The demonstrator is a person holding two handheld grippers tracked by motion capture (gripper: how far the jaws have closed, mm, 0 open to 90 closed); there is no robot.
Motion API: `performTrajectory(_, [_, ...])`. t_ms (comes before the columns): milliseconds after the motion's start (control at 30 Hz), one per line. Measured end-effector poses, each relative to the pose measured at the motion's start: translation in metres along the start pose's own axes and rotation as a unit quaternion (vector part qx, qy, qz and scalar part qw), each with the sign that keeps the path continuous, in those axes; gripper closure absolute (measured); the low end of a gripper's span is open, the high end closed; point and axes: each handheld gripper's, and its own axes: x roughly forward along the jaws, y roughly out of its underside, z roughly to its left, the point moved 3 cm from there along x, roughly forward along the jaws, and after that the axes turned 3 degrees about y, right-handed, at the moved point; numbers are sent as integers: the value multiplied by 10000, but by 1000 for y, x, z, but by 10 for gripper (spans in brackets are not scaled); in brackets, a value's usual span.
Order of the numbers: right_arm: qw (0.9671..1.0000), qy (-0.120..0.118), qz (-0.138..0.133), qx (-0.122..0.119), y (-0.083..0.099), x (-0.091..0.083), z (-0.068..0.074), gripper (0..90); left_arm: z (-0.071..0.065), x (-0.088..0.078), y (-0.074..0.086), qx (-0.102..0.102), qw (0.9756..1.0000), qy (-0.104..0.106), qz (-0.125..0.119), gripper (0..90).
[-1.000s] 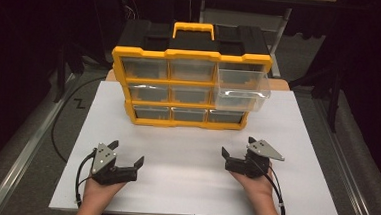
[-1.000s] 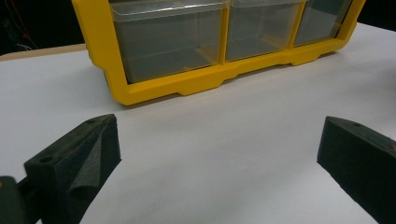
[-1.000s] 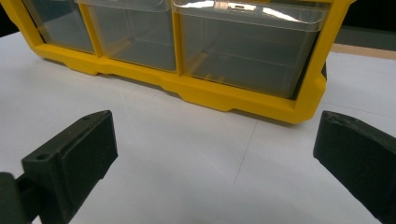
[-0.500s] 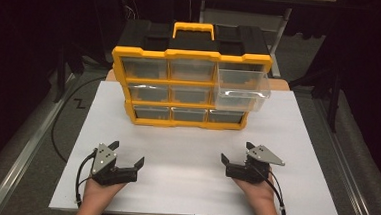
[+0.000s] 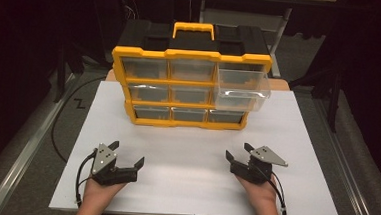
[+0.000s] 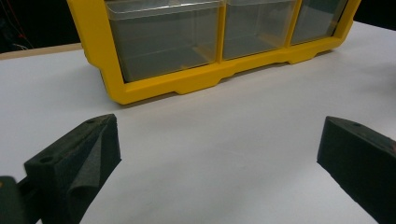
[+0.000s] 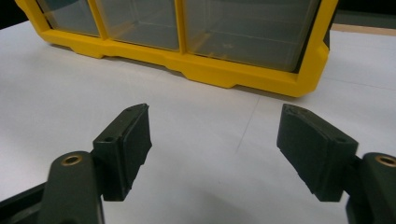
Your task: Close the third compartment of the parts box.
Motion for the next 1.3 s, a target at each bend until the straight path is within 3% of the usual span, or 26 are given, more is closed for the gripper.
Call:
performTrajectory(100, [10000,8,-37,-37,0,-1,-1,352,0,0,0,2,10000,-2,0,4])
performTrajectory(333, [9999,99,-65,0,-1,-2,-3,385,0,-1,0,4,10000,-5,-7,4])
performTrajectory(700, [10000,-30,-54,-34,-2,-4,-3,647,1,-1,0,-6,10000,-22,-17,4])
performTrajectory(1233, [9999,80,-120,-89,-6,-10,-4,900,1,-1,0,-13,10000,-19,-14,6])
performTrajectory(1300, [9998,82,-142,-91,-7,-11,-4,900,1,-1,-1,-26,10000,-27,-21,5])
